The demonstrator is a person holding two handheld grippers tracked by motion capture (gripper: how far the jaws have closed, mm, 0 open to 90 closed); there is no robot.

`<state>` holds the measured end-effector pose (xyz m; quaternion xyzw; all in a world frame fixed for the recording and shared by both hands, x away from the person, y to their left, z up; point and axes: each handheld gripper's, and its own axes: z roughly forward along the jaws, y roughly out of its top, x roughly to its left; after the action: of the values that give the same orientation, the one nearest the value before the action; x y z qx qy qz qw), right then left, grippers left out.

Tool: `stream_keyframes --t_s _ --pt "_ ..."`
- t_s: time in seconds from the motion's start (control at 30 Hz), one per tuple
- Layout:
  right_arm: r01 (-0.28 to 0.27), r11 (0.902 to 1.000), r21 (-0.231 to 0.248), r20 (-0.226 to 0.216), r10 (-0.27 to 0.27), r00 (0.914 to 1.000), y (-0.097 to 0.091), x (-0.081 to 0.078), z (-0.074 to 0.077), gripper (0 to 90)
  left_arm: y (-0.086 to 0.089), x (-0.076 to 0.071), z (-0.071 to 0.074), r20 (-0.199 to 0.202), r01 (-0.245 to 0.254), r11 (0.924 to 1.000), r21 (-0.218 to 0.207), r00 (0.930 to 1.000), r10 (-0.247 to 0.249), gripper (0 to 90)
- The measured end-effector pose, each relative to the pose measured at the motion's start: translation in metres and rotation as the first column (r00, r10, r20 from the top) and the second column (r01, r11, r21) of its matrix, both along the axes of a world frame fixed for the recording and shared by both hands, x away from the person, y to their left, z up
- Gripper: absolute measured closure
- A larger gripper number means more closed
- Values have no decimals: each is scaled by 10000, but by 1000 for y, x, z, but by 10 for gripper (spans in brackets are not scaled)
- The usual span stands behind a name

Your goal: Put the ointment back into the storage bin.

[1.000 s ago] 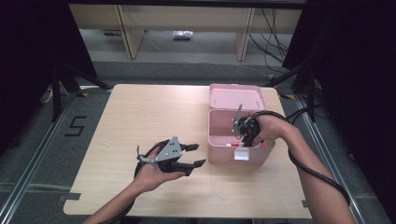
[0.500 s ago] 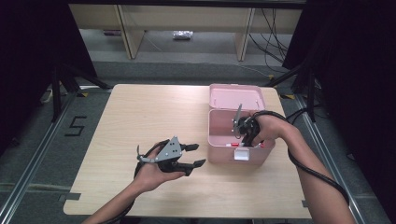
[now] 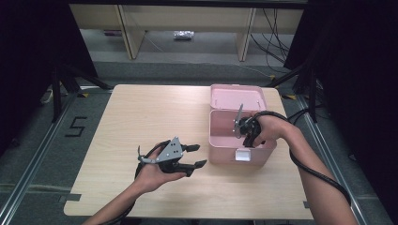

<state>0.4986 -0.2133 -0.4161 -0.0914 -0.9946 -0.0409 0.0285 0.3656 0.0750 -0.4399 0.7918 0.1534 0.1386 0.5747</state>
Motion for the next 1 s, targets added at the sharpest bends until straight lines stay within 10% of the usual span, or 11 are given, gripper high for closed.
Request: stream_keyframes --t_s 0.5,0.63,1.0 --pt "927 9934 679 926 -988 9908 -10 -1 19 718 -3 -1 -1 28 84 10000 36 10000 -84 429" --pt "1626 9800 1146 1252 -1766 9763 -18 -2 30 888 -5 -1 -2 74 127 9999 97 9999 -128 451" --pt "2629 9516 1593 1322 -2844 9495 -29 -9 35 900 -7 0 -1 -15 248 9992 -324 9997 -249 692"
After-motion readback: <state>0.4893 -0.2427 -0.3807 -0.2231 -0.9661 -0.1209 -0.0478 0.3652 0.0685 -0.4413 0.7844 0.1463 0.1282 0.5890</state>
